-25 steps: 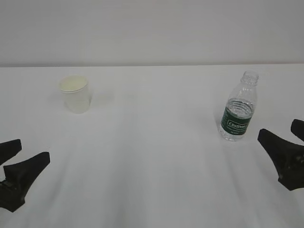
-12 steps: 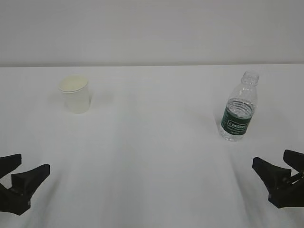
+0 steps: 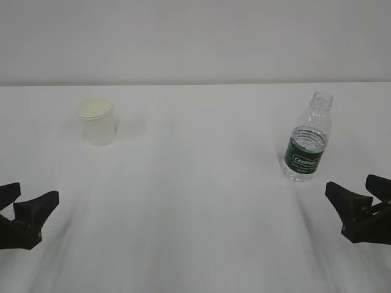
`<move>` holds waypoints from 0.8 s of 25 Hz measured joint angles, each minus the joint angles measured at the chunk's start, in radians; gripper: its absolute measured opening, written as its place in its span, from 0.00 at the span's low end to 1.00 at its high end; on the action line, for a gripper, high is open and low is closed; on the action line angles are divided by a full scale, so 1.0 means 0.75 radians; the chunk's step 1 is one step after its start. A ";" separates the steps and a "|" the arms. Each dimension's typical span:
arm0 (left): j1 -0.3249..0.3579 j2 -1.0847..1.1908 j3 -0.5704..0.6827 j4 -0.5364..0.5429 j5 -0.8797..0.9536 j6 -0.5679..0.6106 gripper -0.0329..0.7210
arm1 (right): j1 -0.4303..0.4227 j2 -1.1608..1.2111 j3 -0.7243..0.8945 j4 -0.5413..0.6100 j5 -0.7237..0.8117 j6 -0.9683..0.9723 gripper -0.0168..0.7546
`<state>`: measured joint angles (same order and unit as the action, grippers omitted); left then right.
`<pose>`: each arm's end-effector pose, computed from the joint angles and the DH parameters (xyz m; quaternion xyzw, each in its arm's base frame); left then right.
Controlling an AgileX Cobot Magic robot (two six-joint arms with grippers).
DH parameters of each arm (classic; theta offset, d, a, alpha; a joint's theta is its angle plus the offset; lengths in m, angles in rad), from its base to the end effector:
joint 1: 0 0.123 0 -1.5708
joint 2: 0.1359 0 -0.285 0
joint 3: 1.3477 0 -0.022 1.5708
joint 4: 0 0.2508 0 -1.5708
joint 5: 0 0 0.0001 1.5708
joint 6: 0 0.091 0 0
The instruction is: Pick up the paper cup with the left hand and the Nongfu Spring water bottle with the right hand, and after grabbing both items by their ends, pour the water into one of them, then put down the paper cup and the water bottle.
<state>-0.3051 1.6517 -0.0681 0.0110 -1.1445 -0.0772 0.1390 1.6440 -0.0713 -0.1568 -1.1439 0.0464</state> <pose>0.1783 -0.0571 0.1214 0.0979 0.8141 -0.1115 0.5614 0.1835 0.0387 0.1231 -0.1052 0.8105 0.0926 0.5687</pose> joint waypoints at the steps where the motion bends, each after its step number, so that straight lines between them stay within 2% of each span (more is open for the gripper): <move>1: 0.000 0.013 -0.020 -0.015 0.000 0.000 0.76 | 0.000 0.000 -0.003 0.007 0.000 0.000 0.77; 10: 0.000 0.213 -0.172 -0.015 -0.001 0.000 0.85 | 0.000 0.000 -0.034 0.030 -0.002 -0.005 0.77; 20: 0.000 0.311 -0.282 -0.027 -0.001 0.000 0.85 | 0.000 0.110 -0.112 0.047 -0.002 -0.010 0.78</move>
<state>-0.3051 1.8850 -0.2793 -0.0095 -1.1450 -0.0772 0.1390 1.7264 -0.1555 -0.1219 -1.1455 0.0391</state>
